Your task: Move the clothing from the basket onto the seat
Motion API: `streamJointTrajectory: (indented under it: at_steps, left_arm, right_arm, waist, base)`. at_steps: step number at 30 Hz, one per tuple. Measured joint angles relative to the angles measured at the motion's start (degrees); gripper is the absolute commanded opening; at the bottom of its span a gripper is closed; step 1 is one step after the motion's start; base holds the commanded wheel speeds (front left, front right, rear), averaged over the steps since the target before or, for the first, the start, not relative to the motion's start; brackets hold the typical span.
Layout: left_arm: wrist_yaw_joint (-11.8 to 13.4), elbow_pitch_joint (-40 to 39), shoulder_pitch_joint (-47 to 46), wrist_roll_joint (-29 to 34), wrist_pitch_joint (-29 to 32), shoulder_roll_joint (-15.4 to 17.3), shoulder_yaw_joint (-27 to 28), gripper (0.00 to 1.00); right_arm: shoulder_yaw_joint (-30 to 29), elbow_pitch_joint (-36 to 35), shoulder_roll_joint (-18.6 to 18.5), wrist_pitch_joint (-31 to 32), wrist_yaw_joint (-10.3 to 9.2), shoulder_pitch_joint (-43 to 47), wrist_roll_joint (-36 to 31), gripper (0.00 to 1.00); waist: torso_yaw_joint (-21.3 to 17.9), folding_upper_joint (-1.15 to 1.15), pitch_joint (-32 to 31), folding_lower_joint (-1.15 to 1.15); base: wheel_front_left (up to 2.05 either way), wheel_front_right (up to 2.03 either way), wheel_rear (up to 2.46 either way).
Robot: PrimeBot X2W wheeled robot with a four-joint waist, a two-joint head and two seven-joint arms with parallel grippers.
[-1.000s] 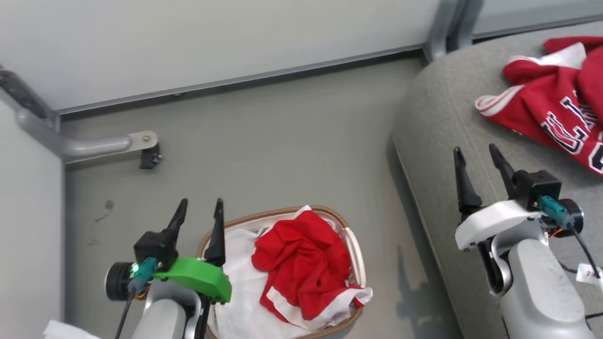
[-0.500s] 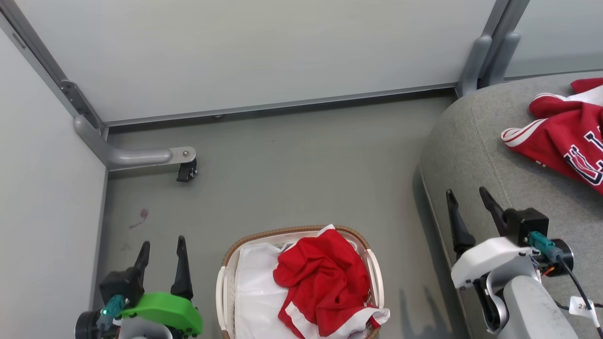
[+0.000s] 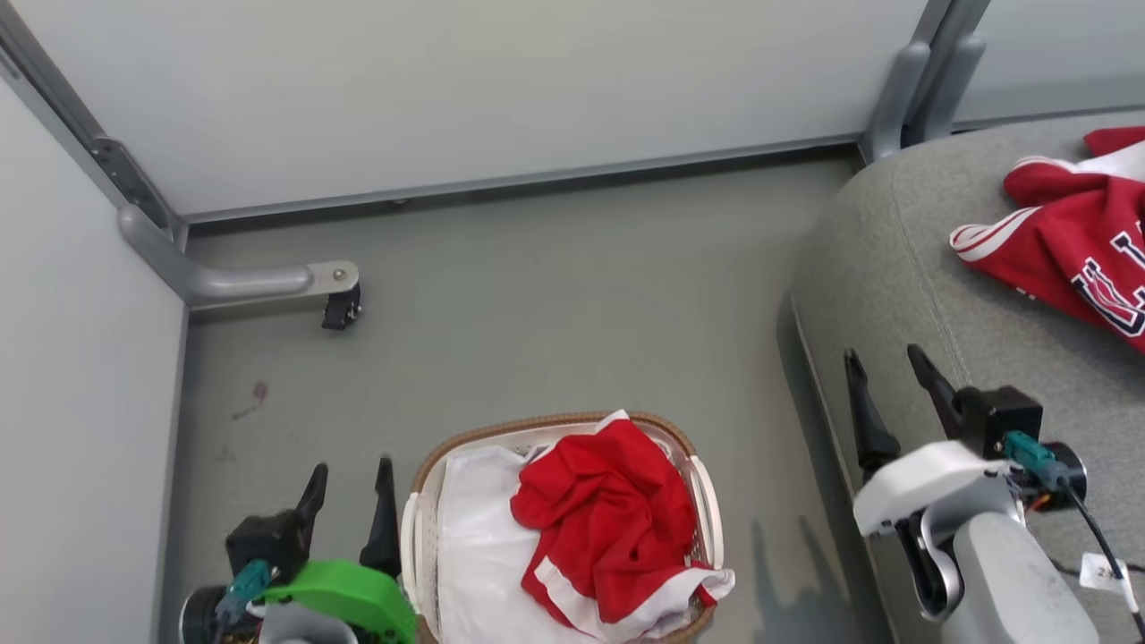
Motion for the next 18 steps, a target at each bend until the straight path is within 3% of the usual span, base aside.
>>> streamJointTrajectory:
  at_steps: [18]
  left_arm:
    - [-1.65,8.01,-19.37,-7.11,0.00,-0.13,-15.81,1.00]
  right_arm:
    - [5.73,-9.05,-0.03,0.00,0.00,-12.99,3.65,1.00]
  waist:
    - [-4.89,0.00,15.76,0.00]
  base:
    - [0.00,0.00,0.00]
